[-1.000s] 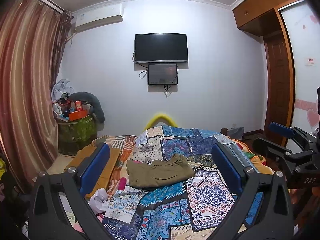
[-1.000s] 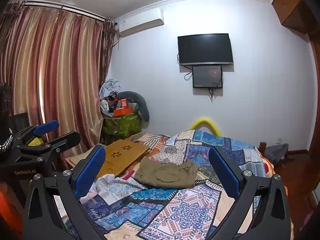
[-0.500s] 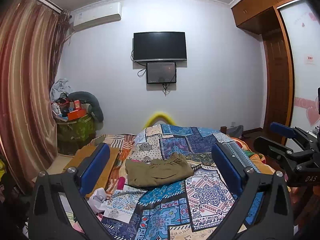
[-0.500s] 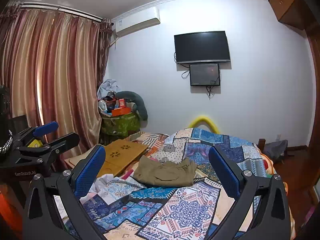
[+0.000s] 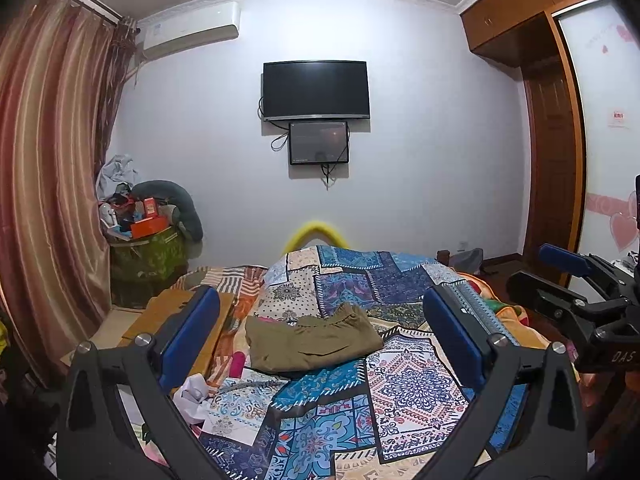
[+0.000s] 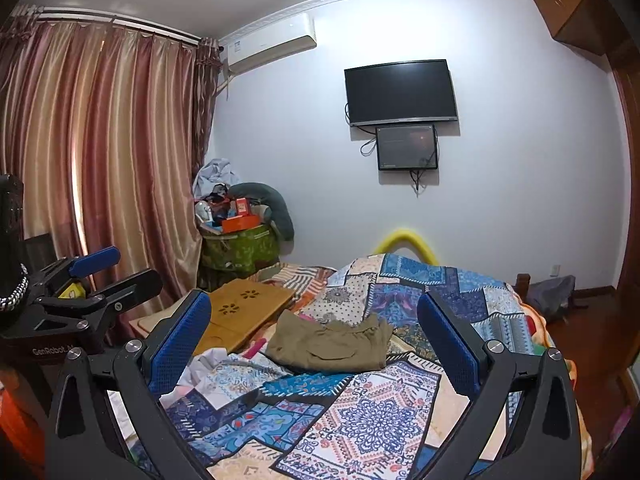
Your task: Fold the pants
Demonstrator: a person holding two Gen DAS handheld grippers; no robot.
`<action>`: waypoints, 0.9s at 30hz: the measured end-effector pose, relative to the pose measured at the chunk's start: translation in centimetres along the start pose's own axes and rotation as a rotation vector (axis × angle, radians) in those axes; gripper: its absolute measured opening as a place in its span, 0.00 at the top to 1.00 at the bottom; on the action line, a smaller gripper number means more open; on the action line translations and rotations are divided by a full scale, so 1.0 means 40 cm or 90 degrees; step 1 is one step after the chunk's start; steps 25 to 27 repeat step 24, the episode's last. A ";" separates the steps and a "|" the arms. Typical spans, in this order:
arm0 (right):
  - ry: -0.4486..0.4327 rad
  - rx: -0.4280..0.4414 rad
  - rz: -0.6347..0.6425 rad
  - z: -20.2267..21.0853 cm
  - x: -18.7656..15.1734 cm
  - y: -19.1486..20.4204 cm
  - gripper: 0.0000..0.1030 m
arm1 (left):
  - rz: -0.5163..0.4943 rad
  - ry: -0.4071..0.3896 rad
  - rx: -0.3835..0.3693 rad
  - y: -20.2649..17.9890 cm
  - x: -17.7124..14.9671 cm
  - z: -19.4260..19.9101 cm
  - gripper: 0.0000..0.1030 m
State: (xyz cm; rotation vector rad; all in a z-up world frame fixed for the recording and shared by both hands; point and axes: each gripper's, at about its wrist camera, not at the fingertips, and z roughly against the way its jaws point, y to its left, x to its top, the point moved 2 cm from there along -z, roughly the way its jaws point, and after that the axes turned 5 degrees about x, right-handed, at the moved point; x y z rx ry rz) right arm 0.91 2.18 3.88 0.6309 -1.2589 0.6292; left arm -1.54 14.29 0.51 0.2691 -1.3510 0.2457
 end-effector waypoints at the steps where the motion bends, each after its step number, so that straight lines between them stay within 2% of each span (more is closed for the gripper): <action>1: 0.000 0.000 0.000 0.000 -0.001 0.000 0.00 | 0.000 0.001 -0.003 0.000 -0.001 -0.001 0.00; 27: 0.004 -0.002 -0.009 -0.002 -0.004 -0.010 0.00 | 0.003 0.021 -0.020 -0.006 -0.008 -0.024 0.00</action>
